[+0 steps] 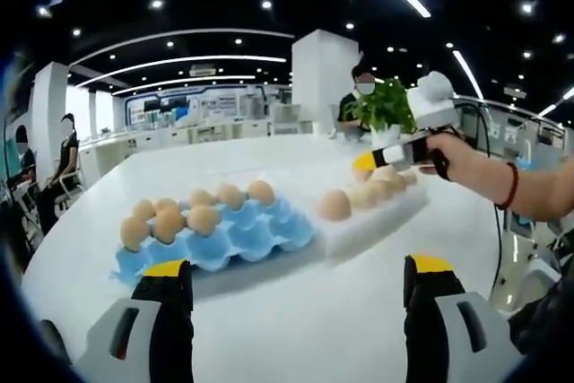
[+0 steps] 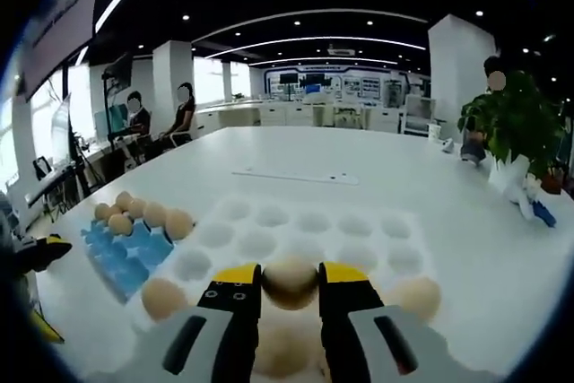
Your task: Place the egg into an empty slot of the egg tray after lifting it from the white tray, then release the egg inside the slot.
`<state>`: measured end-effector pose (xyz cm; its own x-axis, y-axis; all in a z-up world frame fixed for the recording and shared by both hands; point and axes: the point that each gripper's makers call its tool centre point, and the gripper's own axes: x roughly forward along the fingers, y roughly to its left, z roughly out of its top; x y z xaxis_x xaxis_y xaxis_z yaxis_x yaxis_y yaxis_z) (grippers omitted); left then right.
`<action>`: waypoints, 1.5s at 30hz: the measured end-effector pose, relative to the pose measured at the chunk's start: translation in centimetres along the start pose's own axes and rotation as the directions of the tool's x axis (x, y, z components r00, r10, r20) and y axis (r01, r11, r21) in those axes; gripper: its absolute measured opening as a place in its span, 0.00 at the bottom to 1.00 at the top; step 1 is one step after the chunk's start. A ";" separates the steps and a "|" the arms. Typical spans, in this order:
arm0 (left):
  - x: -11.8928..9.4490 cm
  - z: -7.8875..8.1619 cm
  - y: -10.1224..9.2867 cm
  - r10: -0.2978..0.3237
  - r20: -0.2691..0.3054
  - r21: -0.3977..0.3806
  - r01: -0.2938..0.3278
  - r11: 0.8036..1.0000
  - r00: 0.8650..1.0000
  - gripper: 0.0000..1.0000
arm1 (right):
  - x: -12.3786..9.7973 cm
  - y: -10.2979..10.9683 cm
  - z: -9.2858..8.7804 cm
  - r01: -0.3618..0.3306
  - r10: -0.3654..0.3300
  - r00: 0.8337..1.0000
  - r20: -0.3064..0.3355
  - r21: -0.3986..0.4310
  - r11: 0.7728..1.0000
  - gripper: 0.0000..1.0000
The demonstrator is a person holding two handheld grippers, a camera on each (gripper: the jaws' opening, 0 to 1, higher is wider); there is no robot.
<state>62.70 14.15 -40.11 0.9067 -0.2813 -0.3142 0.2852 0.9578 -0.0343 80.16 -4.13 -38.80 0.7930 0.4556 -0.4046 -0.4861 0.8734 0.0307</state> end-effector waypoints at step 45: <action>-1.5 -1.0 -0.6 0.010 -0.027 0.010 -0.010 1.000 1.000 1.00 | 2.5 11.1 1.1 -0.251 0.251 0.968 0.009 -0.014 0.968 0.26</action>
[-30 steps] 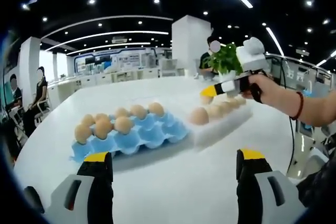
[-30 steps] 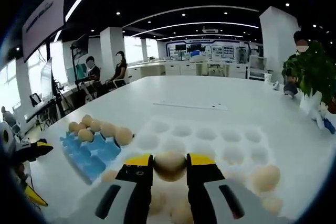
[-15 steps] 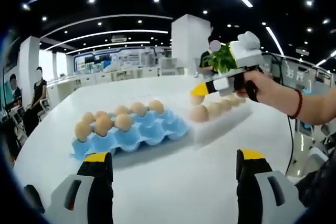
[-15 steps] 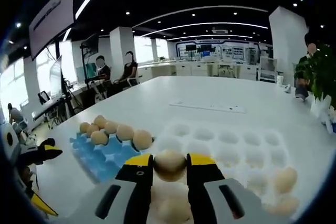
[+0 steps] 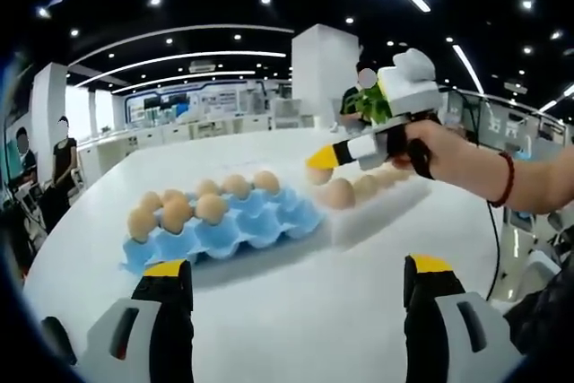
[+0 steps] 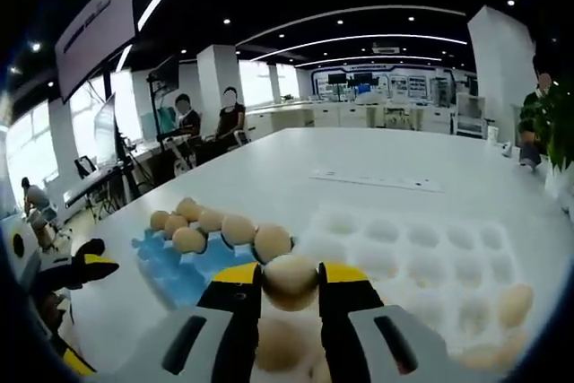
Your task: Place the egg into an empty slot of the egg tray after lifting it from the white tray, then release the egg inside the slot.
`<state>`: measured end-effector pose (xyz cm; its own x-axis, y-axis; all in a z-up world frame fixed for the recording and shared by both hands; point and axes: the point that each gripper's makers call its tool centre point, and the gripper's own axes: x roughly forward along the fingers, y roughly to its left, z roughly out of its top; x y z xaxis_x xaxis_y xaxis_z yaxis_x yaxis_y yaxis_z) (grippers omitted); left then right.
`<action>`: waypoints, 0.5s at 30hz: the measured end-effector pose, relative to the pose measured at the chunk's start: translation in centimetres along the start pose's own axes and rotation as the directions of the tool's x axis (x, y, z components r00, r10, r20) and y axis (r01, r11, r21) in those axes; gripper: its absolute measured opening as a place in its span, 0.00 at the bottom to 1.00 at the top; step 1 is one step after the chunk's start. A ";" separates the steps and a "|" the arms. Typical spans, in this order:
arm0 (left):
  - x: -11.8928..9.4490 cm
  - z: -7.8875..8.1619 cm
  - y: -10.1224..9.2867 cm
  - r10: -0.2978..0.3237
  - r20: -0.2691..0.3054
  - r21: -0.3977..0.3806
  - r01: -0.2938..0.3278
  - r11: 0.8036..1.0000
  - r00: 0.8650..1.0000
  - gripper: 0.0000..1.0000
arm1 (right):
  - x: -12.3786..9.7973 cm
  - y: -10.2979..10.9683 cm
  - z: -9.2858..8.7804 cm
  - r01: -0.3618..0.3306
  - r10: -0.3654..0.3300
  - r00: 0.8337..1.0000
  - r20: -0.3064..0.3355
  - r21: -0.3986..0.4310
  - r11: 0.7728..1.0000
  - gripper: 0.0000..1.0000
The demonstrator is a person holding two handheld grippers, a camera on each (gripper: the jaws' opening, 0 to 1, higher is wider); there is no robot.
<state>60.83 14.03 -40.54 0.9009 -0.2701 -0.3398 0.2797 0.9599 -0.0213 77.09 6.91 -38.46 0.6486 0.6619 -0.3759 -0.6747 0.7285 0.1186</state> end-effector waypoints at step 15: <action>-0.5 -0.1 0.4 0.011 -0.001 0.002 -0.011 1.000 1.000 1.00 | 1.2 3.0 0.3 -0.077 0.077 0.997 0.008 -0.037 0.996 0.26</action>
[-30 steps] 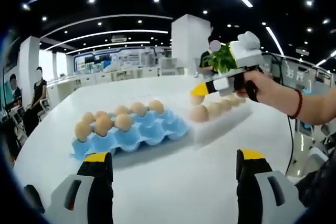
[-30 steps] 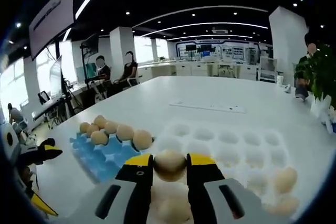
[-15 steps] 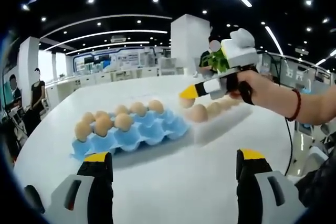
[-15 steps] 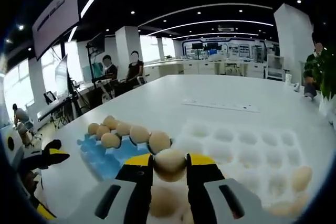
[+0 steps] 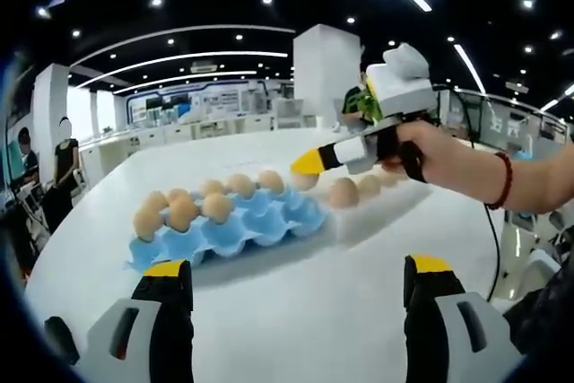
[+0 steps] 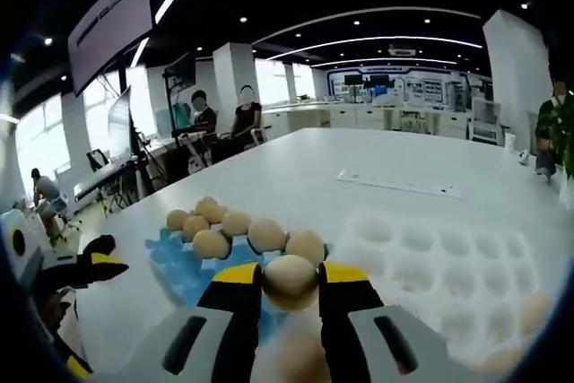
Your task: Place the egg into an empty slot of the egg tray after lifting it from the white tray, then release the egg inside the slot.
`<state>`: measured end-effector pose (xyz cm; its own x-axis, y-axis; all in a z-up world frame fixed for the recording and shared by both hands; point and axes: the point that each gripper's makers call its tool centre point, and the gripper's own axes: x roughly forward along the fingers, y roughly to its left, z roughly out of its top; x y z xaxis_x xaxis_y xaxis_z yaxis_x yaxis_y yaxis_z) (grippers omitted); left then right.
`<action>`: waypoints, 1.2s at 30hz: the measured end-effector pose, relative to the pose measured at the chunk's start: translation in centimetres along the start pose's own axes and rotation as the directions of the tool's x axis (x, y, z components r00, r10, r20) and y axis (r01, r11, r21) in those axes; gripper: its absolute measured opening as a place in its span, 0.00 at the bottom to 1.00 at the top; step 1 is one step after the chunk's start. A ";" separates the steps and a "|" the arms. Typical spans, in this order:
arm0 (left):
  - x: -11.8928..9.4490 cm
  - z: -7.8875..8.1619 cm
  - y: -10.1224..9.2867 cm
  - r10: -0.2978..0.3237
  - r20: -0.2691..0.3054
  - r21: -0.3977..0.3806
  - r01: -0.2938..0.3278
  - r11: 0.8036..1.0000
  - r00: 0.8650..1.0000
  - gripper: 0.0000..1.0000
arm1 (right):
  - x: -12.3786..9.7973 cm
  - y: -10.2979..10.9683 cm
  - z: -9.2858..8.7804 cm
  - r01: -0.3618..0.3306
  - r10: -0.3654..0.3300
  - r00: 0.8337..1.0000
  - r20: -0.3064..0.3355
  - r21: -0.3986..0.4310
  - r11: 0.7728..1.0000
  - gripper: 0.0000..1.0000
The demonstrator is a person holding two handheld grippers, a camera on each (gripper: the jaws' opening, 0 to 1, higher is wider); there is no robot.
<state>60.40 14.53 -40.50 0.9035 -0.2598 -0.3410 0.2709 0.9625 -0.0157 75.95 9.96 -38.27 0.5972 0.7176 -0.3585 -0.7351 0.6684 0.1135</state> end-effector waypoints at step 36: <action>0.2 -0.8 1.8 0.018 -0.026 -0.005 -0.018 1.000 1.000 1.00 | 5.1 5.3 -0.7 -0.191 0.191 0.982 0.007 -0.017 0.982 0.26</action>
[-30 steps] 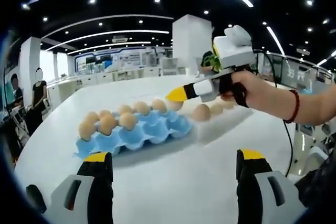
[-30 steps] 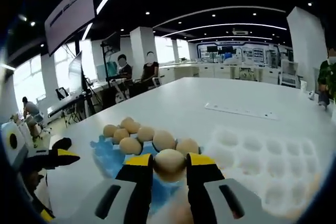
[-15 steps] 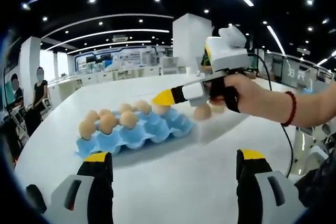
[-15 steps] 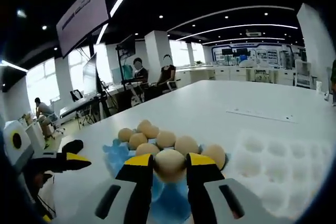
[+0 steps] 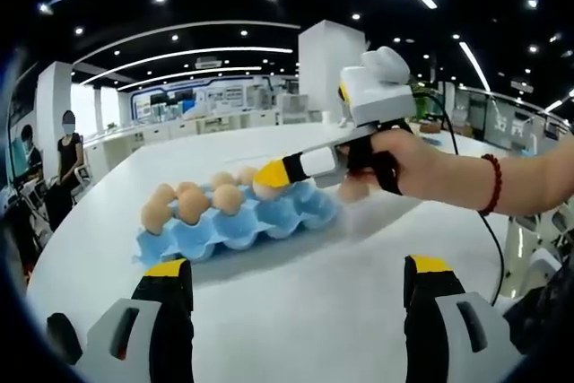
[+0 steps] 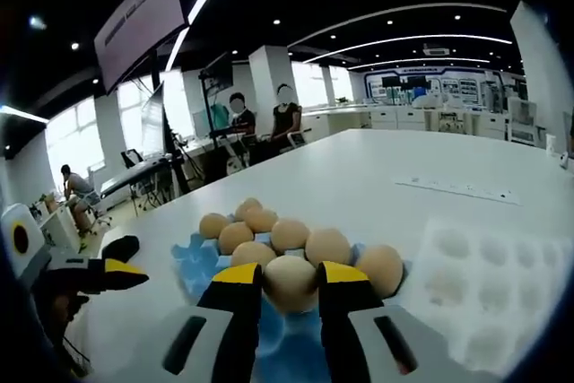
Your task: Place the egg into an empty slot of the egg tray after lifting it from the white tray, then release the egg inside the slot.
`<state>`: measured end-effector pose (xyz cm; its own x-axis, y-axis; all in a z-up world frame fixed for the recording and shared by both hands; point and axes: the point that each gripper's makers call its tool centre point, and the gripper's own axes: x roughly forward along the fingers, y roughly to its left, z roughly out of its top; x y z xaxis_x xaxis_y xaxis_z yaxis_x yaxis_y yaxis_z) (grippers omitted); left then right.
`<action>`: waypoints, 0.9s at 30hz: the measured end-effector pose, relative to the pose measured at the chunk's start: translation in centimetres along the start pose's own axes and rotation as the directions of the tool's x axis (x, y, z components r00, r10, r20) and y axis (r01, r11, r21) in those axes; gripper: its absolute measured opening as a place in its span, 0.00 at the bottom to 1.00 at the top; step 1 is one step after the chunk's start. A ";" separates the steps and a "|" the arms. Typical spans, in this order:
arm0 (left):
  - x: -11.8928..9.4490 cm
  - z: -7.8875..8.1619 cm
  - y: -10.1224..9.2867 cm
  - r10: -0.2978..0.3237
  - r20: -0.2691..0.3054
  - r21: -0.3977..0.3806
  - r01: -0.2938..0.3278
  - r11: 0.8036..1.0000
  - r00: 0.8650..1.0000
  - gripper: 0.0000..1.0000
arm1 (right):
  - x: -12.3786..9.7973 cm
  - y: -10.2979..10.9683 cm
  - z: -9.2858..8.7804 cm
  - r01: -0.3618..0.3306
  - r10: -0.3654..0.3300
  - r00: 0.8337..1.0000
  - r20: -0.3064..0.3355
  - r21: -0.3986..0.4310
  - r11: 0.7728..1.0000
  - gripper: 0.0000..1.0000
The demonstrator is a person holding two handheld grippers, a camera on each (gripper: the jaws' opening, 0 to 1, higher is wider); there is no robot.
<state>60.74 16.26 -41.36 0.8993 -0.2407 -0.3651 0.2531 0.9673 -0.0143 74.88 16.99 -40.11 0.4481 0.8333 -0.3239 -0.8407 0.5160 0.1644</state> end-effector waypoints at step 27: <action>-0.2 0.0 0.8 0.012 0.002 -0.002 -0.012 1.000 1.000 0.99 | 1.3 0.0 -1.3 0.028 -0.031 0.999 -0.038 -0.077 0.997 0.30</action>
<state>60.76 17.04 -41.35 0.9031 -0.2289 -0.3634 0.2412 0.9704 -0.0119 75.06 17.82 -41.70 0.4624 0.8084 -0.3641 -0.8485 0.5227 0.0830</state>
